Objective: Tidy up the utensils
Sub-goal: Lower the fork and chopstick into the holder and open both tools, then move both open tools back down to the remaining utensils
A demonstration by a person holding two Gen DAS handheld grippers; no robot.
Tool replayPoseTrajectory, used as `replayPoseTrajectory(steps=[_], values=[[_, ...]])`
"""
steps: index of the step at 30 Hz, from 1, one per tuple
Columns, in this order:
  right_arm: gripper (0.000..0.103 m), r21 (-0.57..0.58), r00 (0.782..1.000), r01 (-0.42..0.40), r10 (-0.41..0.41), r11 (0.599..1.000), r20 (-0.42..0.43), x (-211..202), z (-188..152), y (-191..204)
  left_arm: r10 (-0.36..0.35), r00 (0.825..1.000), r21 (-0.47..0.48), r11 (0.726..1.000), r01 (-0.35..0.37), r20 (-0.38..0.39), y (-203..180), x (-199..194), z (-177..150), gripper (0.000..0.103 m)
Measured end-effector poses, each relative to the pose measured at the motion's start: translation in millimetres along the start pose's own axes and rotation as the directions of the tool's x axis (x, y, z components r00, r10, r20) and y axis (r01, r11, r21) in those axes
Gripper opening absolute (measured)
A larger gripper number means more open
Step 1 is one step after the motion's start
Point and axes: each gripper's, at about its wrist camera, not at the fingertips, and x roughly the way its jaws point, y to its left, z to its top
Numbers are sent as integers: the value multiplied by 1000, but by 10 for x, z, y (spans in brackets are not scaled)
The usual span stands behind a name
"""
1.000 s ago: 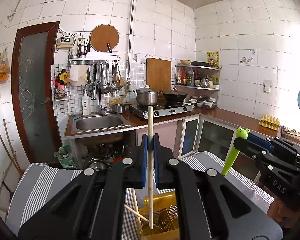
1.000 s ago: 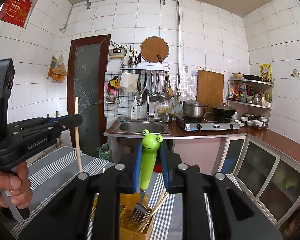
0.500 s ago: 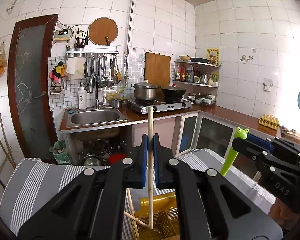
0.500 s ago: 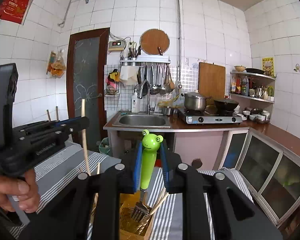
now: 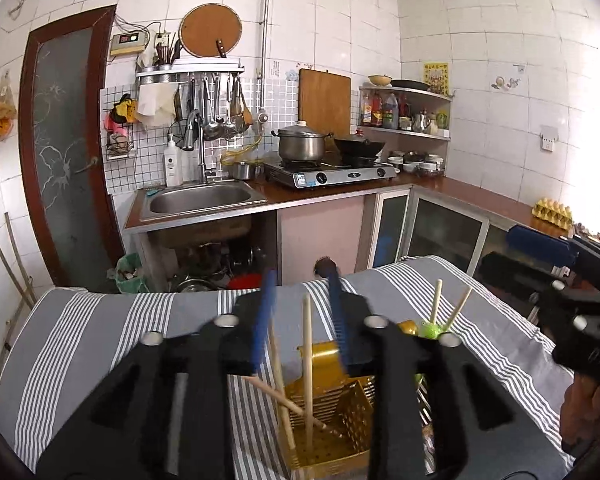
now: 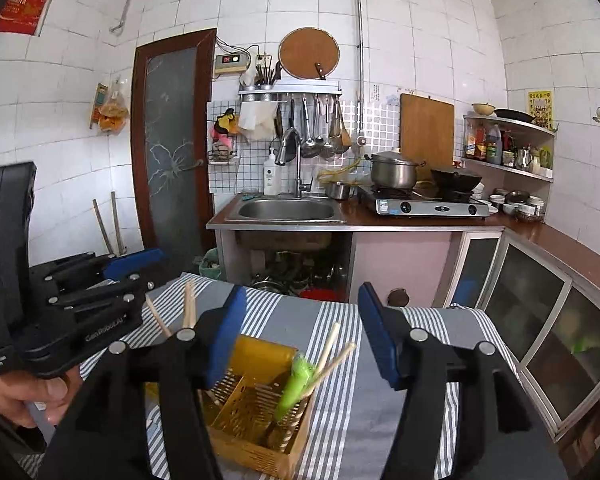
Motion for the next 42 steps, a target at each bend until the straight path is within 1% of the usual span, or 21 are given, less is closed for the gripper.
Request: replayPoseTrajectory(steps=[1, 2, 3, 4, 6, 8, 10, 13, 16, 21, 23, 26, 27, 28, 30, 32, 36, 39, 40, 41, 42], values=[[61, -1, 1000, 6, -6, 1000, 3, -19, 3, -5, -1, 1000, -3, 1000, 1, -4, 6, -18, -3, 49], [67, -3, 1000, 17, -17, 1000, 4, -40, -3, -12, 8, 1000, -10, 1000, -8, 3, 32, -64, -9, 52], [70, -4, 1000, 29, -29, 1000, 4, -56, -9, -14, 17, 1000, -13, 1000, -17, 10, 42, -108, -18, 59], [74, -2, 999, 38, -38, 999, 0, -83, -25, -33, 26, 1000, -13, 1000, -26, 13, 57, -152, -29, 69], [80, 6, 999, 47, -47, 999, -12, -137, -80, -79, 40, 999, -14, 999, -40, 10, 111, -252, -71, 78], [86, 14, 998, 62, -62, 998, -25, -200, -145, -131, 69, 998, -13, 998, -69, 13, 193, -370, -124, 84], [89, 24, 996, 78, -77, 997, -38, -277, -221, -187, 91, 996, -19, 996, -91, -1, 304, -493, -194, 91], [91, 54, 994, 103, -101, 993, -47, -435, -369, -307, 140, 990, -30, 990, -140, -3, 475, -706, -350, 98], [93, 79, 991, 121, -116, 989, -61, -592, -554, -390, 175, 984, -28, 984, -175, -15, 598, -890, -574, 98], [94, 87, 986, 140, -131, 986, -100, -832, -988, -360, 256, 966, -33, 966, -258, -42, 709, -1117, -1084, 98], [95, 97, 984, 140, -127, 985, -121, -906, -1164, -308, 288, 955, -50, 955, -292, -65, 709, -1200, -1345, 98], [95, 104, 979, 153, -137, 983, -148, -1047, -1464, -208, 294, 950, -44, 953, -299, -104, 656, -1274, -1603, 98], [96, 99, 977, 164, -148, 981, -154, -1089, -1544, -175, 311, 944, -38, 948, -316, -107, 613, -1337, -1707, 98], [97, 92, 974, 174, -158, 980, -162, -1147, -1640, -124, 315, 943, -36, 947, -320, -106, 574, -1398, -1780, 98], [97, 78, 975, 172, -159, 982, -153, -1271, -1790, -17, 299, 949, -41, 952, -304, -103, 496, -1524, -1906, 98], [98, 43, 976, 173, -166, 984, -142, -1389, -1906, 123, 303, 947, -40, 950, -308, -108, 441, -1641, -2019, 98], [98, -2, 980, 156, -155, 988, -128, -1535, -2003, 317, 262, 956, -92, 957, -275, -131, 452, -1788, -2150, 98], [98, 10, 981, 116, -113, 993, -159, -1553, -2015, 410, 272, 953, -65, 957, -282, -131, 445, -1849, -2184, 98], [98, 25, 975, 130, -123, 991, -186, -1521, -2025, 405, 284, 950, -56, 954, -293, -133, 459, -1862, -2187, 98], [98, 49, 972, 125, -112, 991, -207, -1483, -2037, 388, 283, 949, -53, 955, -293, -140, 477, -1869, -2184, 98], [98, 73, 969, 120, -100, 990, -227, -1436, -2049, 370, 274, 951, -56, 957, -284, -141, 491, -1880, -2184, 98]])
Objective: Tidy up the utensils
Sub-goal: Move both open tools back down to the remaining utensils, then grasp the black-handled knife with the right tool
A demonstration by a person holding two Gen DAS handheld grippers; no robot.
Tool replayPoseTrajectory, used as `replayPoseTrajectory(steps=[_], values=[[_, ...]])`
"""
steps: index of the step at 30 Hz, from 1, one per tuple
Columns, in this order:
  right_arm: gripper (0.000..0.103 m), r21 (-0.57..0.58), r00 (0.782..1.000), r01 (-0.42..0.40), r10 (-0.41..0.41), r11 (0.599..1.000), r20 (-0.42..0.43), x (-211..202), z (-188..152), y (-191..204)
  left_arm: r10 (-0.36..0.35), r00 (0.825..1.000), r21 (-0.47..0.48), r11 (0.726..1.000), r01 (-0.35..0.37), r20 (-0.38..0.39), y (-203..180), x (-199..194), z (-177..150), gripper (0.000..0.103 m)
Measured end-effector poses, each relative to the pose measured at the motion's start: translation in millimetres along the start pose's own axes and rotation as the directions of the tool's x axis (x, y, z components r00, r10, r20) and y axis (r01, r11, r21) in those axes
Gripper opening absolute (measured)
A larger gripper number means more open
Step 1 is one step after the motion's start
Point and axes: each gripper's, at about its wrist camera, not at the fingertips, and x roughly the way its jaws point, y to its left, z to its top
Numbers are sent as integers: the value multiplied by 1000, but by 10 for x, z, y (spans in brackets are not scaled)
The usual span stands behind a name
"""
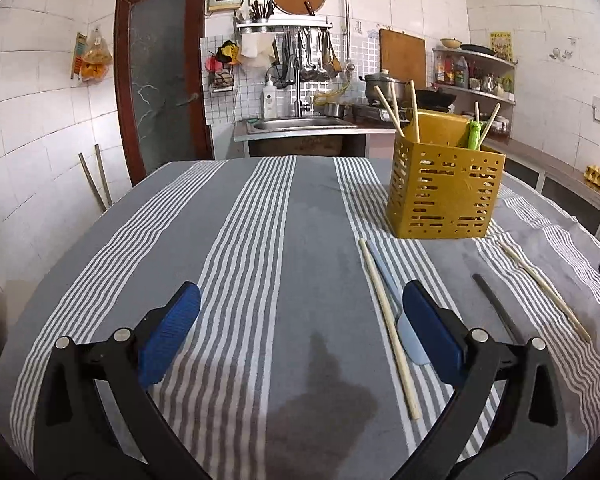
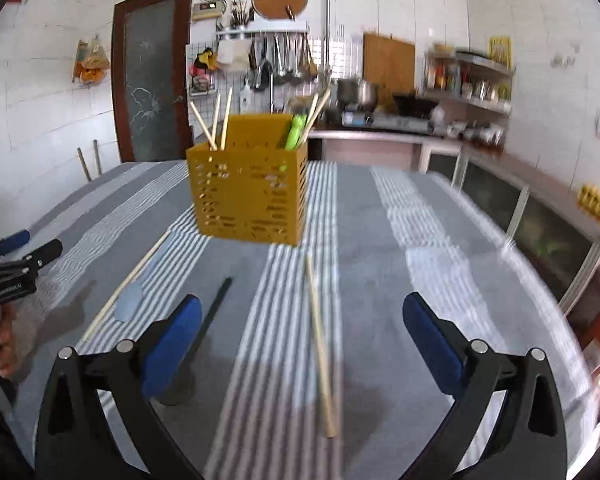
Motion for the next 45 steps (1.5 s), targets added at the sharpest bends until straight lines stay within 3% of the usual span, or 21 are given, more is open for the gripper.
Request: replayPoseTrajectory(steps=[9, 14, 21, 23, 30, 32, 36, 45], values=[[95, -23, 989, -2, -1, 1000, -148, 467, 39, 252, 29, 995, -28, 999, -32, -94, 95, 301, 78, 98], [70, -13, 972, -48, 44, 999, -232, 824, 85, 424, -13, 982, -38, 999, 6, -186, 89, 601, 119, 88], [46, -42, 942, -83, 65, 996, -330, 1318, 93, 666, -61, 972, -23, 998, 57, -229, -5, 856, 247, 83], [31, -42, 932, -91, 71, 995, -355, 1407, 85, 695, -70, 967, -12, 998, 69, -243, -38, 928, 272, 83], [27, -86, 918, -96, 55, 992, -392, 1584, 72, 811, -111, 944, 4, 993, 118, -310, -139, 1213, 331, 83], [15, -115, 916, -91, 38, 989, -398, 1609, 77, 850, -122, 937, -2, 992, 129, -327, -164, 1285, 339, 83], [10, -112, 908, -104, 48, 988, -415, 1642, 109, 824, -139, 919, -7, 989, 147, -370, -230, 1417, 320, 76], [10, -101, 914, -49, 4, 994, -406, 1733, 219, 593, -139, 916, 1, 989, 151, -377, -269, 1488, 352, 74]])
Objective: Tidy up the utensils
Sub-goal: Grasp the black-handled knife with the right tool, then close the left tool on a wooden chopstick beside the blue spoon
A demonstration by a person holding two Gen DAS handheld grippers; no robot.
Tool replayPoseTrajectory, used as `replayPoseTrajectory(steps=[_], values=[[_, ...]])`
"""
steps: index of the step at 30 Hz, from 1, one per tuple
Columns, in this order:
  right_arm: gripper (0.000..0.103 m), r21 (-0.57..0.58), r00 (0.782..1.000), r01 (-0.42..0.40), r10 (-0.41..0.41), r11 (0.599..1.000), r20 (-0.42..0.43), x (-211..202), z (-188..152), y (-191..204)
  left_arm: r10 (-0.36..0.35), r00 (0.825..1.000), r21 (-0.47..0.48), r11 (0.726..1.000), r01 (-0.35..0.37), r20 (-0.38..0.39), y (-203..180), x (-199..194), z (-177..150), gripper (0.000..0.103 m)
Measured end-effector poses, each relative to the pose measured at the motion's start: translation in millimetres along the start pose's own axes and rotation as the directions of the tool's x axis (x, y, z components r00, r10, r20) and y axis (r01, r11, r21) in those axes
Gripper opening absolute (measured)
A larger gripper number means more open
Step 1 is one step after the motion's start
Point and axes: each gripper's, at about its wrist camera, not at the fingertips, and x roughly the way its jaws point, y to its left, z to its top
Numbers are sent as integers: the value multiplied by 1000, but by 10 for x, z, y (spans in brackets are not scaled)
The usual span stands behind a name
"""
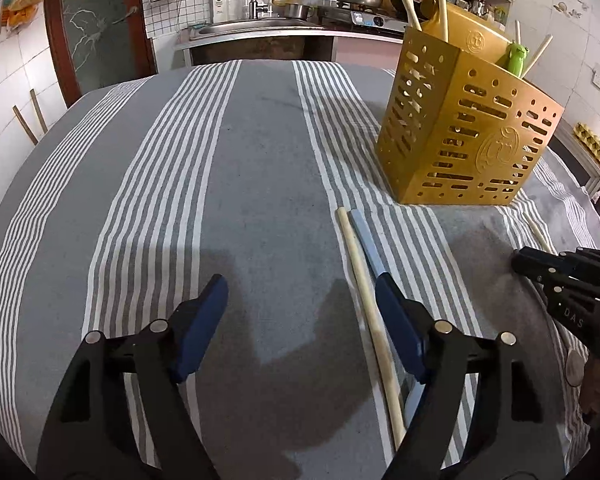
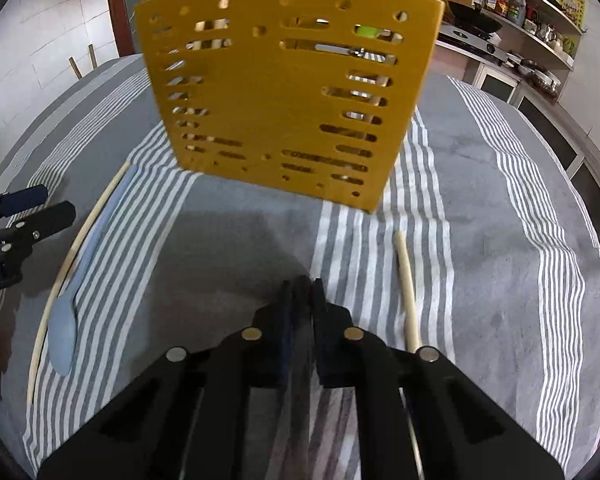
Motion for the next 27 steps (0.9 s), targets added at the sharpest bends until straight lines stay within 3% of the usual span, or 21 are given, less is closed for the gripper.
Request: replayPoseTrajectory(steps=[6, 10, 16, 23, 27], values=[[10, 1, 1000, -8, 8, 1000, 3, 6, 17, 13, -11, 999, 18, 1000, 12, -34, -48, 81, 118, 57], [10, 10, 1000, -12, 12, 1000, 3, 24, 45, -57, -35, 997, 19, 999, 37, -64, -115, 175, 151, 55], [10, 4, 1000, 6, -6, 1000, -7, 56, 124, -108, 52, 994, 97, 994, -42, -97, -228, 343, 160, 51], [10, 6, 999, -9, 9, 1000, -43, 98, 228, -138, 79, 987, 160, 985, -56, -140, -295, 444, 315, 44], [10, -7, 998, -8, 8, 1000, -57, 103, 234, -137, 73, 985, 166, 985, -47, -154, -330, 435, 347, 32]])
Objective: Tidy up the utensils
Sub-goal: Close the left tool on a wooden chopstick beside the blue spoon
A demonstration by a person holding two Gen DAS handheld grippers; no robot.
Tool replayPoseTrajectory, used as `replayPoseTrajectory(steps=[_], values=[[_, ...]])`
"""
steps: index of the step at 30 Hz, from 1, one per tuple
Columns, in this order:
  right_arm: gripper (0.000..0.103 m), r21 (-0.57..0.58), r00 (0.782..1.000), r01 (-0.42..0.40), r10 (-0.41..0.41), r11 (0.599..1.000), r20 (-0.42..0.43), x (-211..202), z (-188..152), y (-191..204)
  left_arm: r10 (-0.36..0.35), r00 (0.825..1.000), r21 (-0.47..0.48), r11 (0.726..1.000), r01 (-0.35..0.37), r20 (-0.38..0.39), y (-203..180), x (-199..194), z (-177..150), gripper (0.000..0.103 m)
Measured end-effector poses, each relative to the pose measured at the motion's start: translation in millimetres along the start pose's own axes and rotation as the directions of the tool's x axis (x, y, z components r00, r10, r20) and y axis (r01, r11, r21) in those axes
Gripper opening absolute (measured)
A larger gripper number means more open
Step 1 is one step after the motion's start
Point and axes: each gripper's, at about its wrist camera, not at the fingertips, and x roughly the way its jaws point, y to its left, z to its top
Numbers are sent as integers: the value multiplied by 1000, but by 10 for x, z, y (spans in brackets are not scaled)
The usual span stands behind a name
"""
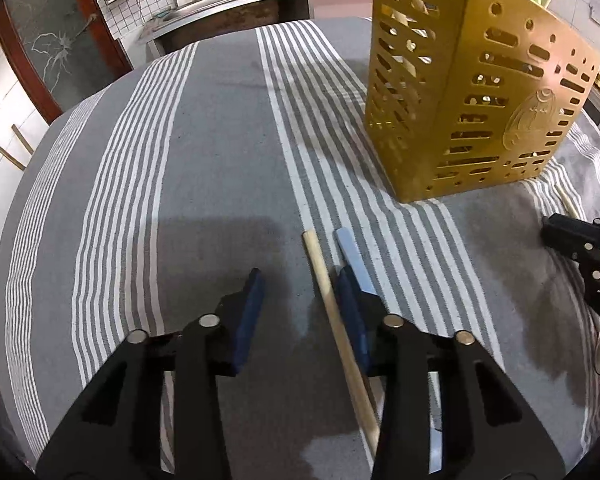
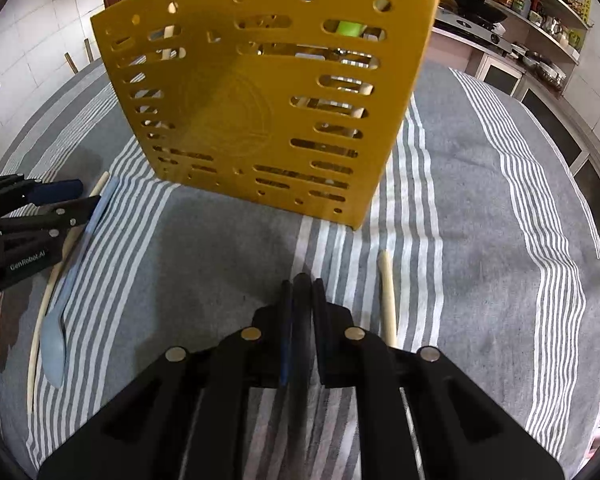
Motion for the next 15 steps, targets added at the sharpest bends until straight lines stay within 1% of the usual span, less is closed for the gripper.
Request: replayPoseTrajectory(steps=[4, 6, 7, 10, 11, 13, 15], values=[[11, -17, 1000, 0, -1, 1000, -17, 7, -18, 7, -8, 1000, 9, 1000, 9, -3, -60, -32, -29, 17], [11, -35, 1000, 7, -8, 999, -24, 37, -5, 10, -3, 1000, 22, 1000, 3, -3, -103, -32, -50, 15], [11, -46, 1000, 15, -16, 999, -26, 33, -18, 39, 0, 1000, 25, 1000, 0, -1, -113, -31, -61, 13], [10, -101, 998, 59, -62, 993, -25, 49, -24, 153, 7, 1000, 16, 1000, -7, 9, -120, 2, -54, 9], [10, -108, 998, 59, -62, 992, -23, 54, -17, 159, 6, 1000, 8, 1000, -6, 12, -97, 20, -41, 8], [9, -90, 999, 33, -36, 995, -27, 42, 4, 119, -4, 1000, -13, 1000, 4, 17, -75, 26, -19, 4], [9, -66, 1000, 5, -6, 998, -17, 15, 14, 72, -23, 999, -32, 999, 24, 22, -39, 22, 5, 4]])
